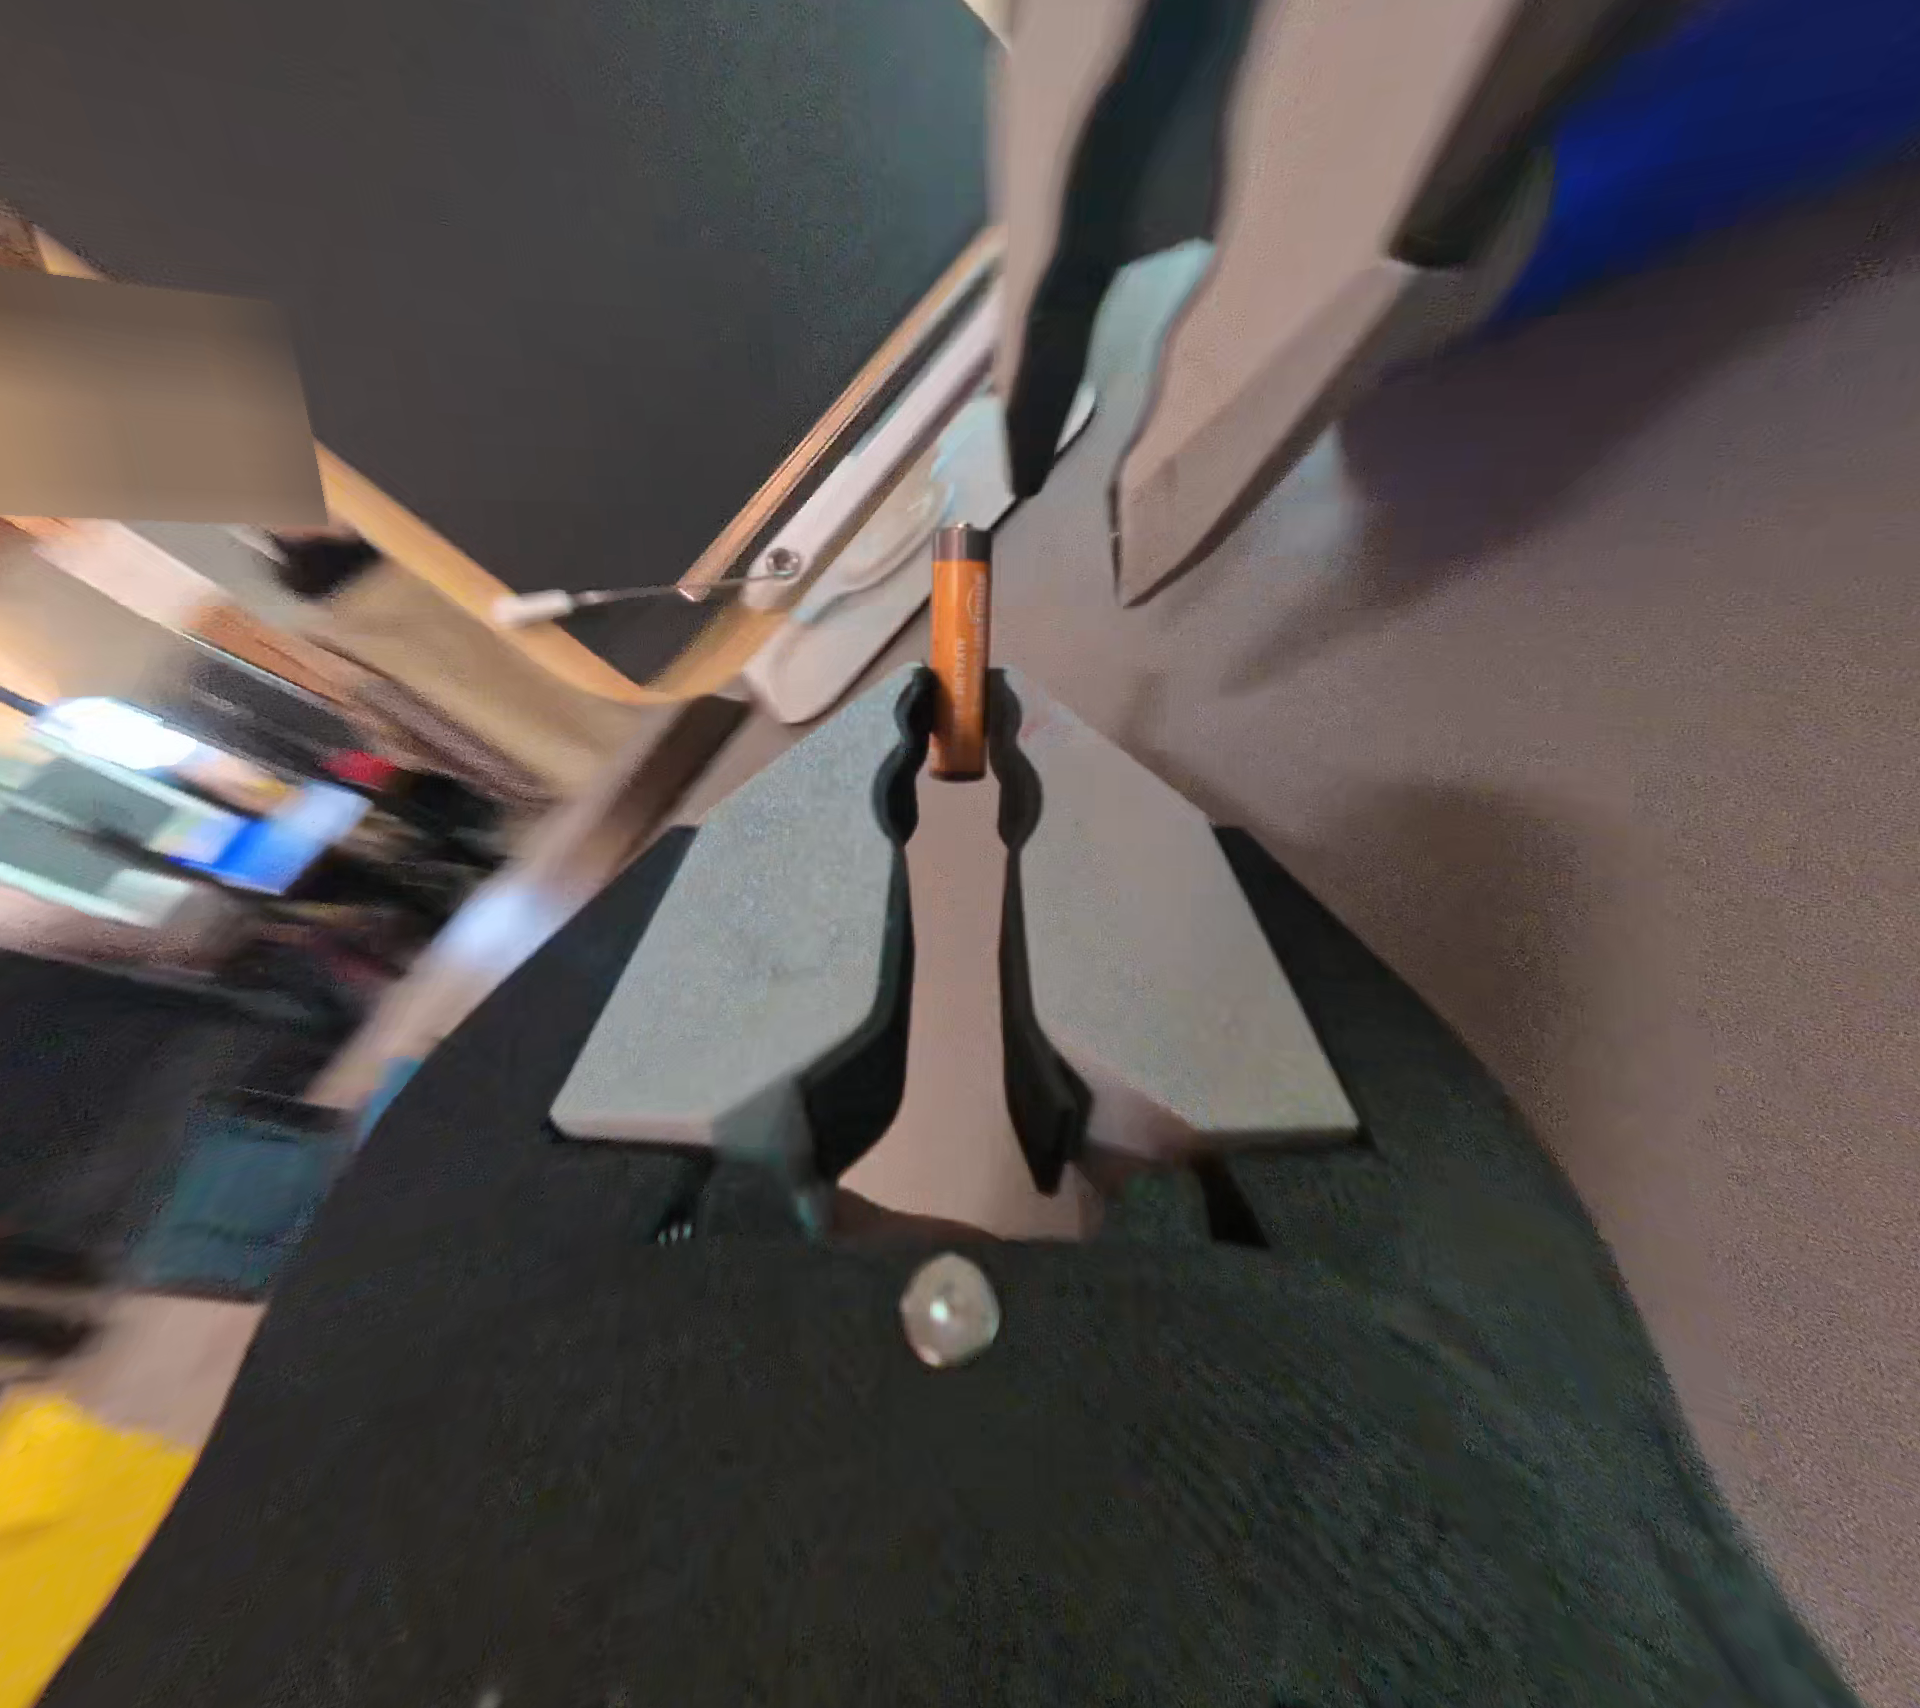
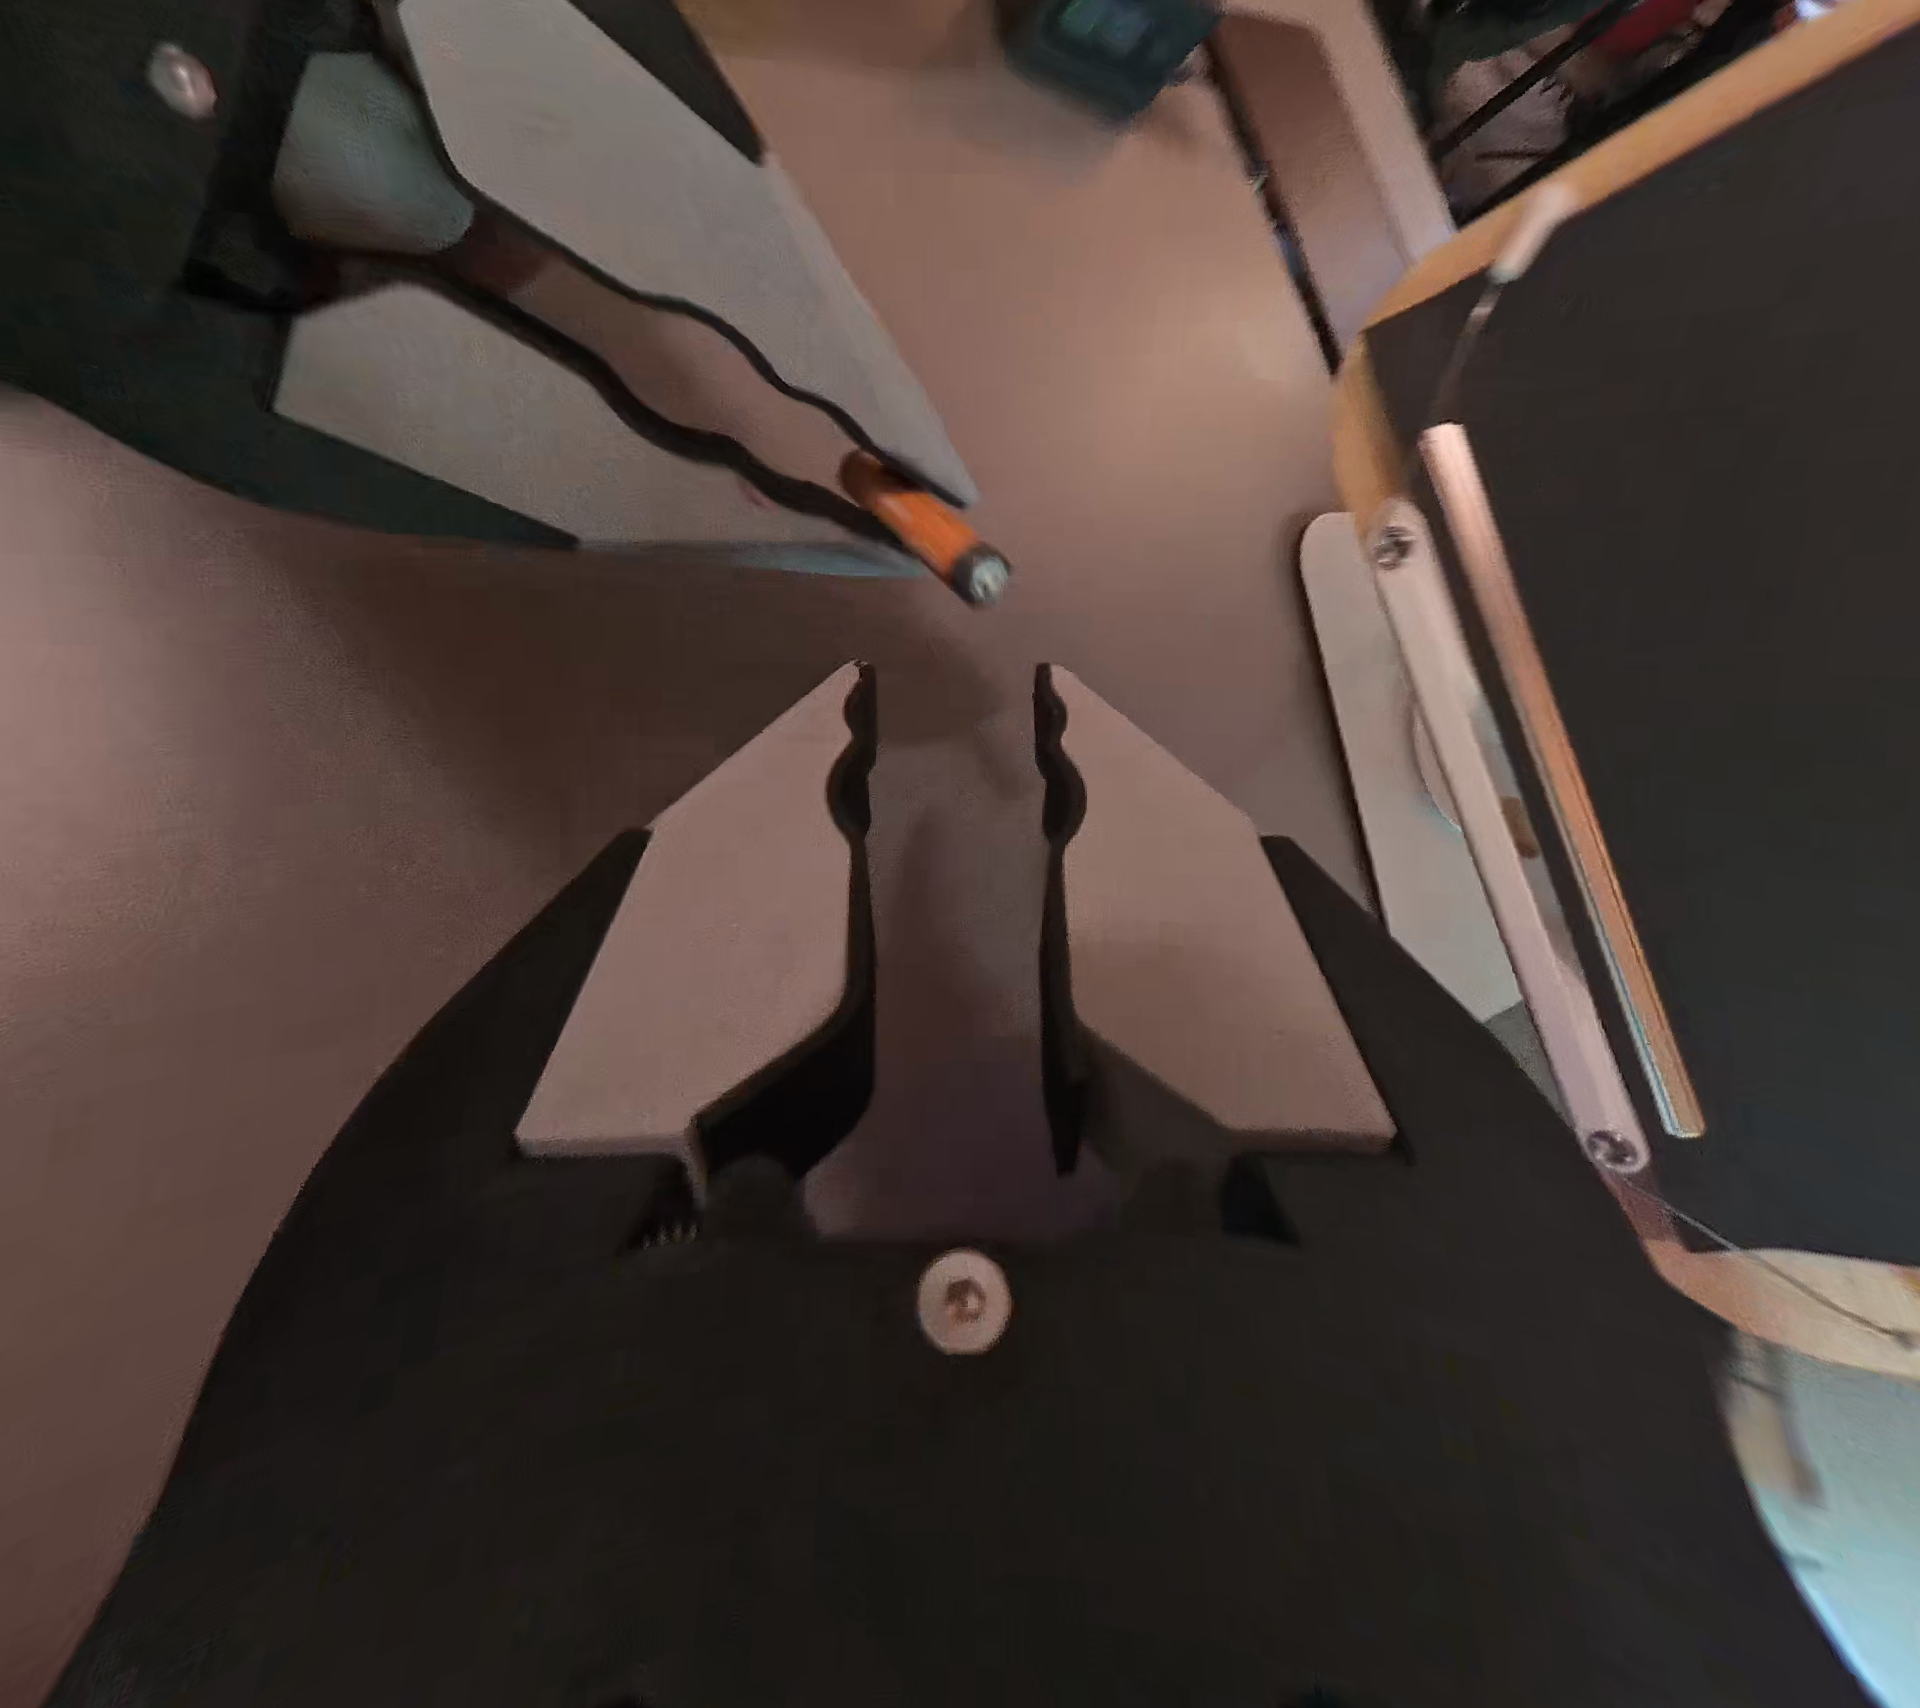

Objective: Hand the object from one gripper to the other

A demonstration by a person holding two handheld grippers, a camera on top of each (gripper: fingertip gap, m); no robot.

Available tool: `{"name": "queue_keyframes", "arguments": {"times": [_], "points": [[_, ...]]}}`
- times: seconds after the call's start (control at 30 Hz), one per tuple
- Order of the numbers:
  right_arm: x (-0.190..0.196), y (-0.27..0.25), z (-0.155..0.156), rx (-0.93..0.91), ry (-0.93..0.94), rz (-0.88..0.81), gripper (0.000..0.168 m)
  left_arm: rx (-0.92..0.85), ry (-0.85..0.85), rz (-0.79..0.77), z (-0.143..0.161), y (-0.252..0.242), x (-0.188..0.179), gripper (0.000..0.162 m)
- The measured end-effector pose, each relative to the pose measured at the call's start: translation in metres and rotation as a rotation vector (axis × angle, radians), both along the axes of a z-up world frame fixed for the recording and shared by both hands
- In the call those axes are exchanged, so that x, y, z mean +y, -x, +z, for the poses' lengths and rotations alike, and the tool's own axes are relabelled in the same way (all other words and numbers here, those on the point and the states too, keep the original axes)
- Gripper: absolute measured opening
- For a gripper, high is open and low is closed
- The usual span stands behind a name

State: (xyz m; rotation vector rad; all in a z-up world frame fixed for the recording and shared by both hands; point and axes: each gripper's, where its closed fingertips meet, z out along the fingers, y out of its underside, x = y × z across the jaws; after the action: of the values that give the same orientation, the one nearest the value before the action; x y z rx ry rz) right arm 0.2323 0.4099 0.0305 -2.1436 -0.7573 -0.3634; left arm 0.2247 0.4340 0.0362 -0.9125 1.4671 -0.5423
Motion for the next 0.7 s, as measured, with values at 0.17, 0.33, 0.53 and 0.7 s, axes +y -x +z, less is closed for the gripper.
{"name": "queue_keyframes", "arguments": {"times": [0.17, 0.33, 0.53, 0.7], "points": [[-0.001, 0.015, 0.038, 0.463, -0.092, 0.082, 0.028, -0.238, 0.752, -0.327, 0.045, 0.023, -0.012, 0.008], [-0.004, 0.040, 0.064, 0.828, -0.116, 0.232, 0.035, -0.276, 0.947, -0.452, 0.055, 0.028, -0.017, 0.008], [-0.006, 0.064, 0.071, 0.980, -0.101, 0.341, 0.030, -0.214, 1.075, -0.592, 0.056, 0.027, -0.045, 0.008], [-0.001, 0.067, 0.057, 1.045, -0.005, 0.298, 0.007, -0.112, 1.055, -0.589, 0.042, 0.021, -0.059, 0.009]]}}
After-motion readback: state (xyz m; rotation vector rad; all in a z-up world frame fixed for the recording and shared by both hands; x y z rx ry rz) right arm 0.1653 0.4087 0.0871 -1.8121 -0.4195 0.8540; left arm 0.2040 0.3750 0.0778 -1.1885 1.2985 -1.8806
